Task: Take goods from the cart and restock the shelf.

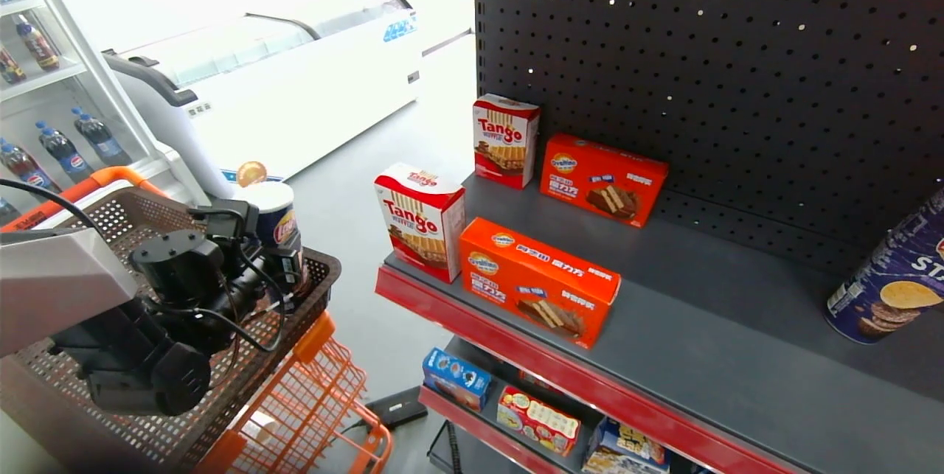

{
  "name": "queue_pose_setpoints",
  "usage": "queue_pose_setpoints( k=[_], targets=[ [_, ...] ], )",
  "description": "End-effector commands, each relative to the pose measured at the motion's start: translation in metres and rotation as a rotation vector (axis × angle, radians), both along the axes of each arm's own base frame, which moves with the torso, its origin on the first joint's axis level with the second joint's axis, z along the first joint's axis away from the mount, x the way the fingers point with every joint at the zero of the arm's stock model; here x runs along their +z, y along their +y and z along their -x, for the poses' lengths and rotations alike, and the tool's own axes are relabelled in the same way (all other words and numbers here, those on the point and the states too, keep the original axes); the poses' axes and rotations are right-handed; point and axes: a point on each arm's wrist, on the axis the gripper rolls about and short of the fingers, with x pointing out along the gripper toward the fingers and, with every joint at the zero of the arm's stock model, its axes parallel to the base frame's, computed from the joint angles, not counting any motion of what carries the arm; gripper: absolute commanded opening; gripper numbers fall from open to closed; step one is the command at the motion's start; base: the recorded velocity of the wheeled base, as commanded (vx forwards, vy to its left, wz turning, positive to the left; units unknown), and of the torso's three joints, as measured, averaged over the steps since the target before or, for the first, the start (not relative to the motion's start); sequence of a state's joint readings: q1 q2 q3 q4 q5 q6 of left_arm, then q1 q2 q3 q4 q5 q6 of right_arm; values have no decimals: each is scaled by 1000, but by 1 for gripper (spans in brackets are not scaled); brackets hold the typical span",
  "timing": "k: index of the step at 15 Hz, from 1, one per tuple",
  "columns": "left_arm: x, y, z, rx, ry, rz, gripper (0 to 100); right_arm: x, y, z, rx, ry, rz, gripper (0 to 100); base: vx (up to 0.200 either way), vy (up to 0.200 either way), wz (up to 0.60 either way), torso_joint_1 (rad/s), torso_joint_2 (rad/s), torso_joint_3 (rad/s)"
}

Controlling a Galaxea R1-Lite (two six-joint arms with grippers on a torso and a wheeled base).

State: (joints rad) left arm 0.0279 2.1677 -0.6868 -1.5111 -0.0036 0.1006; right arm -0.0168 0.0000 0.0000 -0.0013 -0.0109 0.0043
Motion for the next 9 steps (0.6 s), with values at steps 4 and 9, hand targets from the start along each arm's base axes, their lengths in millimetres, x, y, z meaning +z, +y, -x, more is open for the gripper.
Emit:
queue_pose_setpoints(
  k=[4, 9],
  targets=[
    [91, -17, 62, -50, -143, 1, 0, 0, 0, 0, 0, 0, 0, 100, 0, 0, 0, 0, 0, 0],
    [120, -40, 171, -183, -186, 12, 0, 0, 0, 0, 0, 0, 0, 100, 0, 0, 0, 0, 0, 0]
  ],
)
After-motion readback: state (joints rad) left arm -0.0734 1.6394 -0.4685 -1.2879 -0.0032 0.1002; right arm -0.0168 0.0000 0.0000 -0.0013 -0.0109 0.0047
